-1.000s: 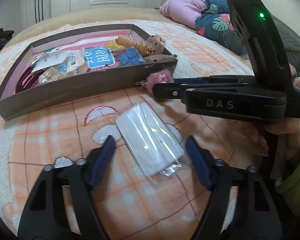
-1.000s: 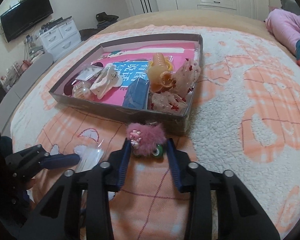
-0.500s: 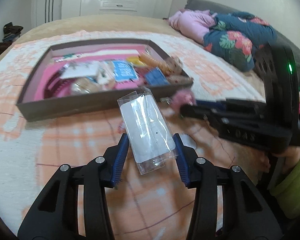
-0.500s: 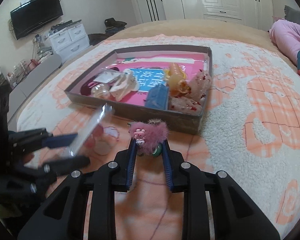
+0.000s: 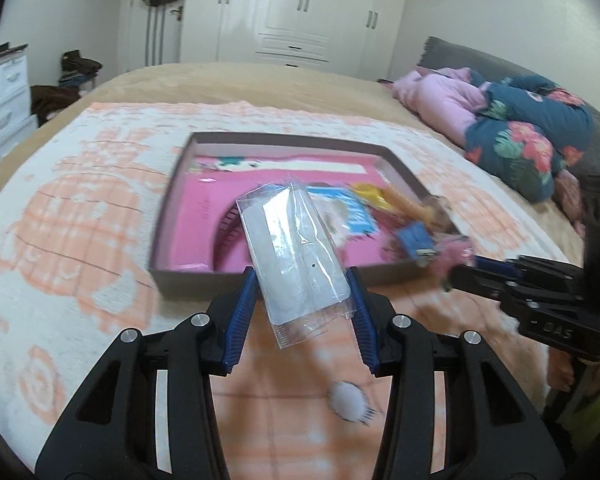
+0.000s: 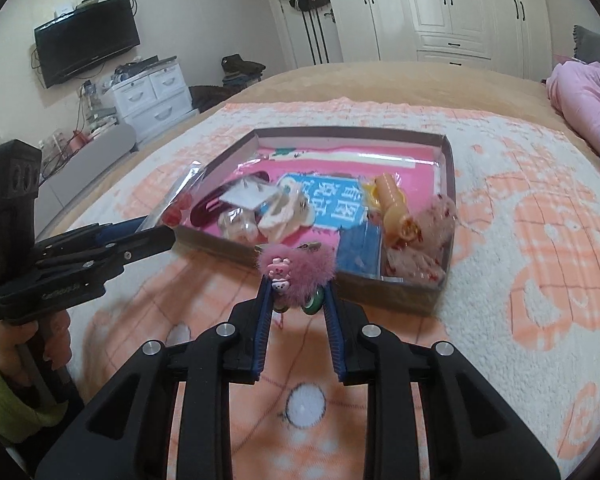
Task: Organize jewelry
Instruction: 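Carry the plastic bag and pompom charm into the tray and open both tools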
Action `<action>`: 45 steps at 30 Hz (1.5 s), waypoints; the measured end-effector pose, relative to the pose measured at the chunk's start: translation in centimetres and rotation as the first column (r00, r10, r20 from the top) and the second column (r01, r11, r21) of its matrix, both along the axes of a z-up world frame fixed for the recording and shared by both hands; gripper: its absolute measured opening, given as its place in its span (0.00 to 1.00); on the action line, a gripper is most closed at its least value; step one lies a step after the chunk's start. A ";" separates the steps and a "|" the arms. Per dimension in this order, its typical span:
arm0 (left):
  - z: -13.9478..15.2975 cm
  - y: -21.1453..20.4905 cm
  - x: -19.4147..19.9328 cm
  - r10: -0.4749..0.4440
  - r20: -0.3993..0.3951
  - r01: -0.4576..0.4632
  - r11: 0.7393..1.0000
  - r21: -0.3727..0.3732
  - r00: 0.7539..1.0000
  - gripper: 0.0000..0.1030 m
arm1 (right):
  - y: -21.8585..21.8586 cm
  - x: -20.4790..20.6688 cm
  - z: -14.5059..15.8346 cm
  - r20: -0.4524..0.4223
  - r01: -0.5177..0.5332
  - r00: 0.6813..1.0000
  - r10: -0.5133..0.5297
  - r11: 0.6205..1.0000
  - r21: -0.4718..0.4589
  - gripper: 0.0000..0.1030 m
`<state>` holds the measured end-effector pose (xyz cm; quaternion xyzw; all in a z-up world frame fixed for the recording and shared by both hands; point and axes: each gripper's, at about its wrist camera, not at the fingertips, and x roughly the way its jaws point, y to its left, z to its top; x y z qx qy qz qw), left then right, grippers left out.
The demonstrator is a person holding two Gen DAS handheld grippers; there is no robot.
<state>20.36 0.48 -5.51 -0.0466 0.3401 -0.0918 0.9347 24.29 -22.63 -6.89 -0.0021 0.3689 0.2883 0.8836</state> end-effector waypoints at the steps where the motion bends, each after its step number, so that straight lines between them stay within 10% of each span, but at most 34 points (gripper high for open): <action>1: 0.1 0.5 0.3 0.015 0.003 -0.015 1.000 -0.003 1.000 0.35 | 0.1 0.1 0.1 0.005 0.005 1.000 -0.005 1.000 0.001 0.23; 45: -2.1 3.5 7.8 0.126 -0.021 -0.126 0.992 0.009 0.992 0.36 | 4.8 5.0 -2.3 0.034 0.028 0.999 -0.025 0.995 -0.091 0.28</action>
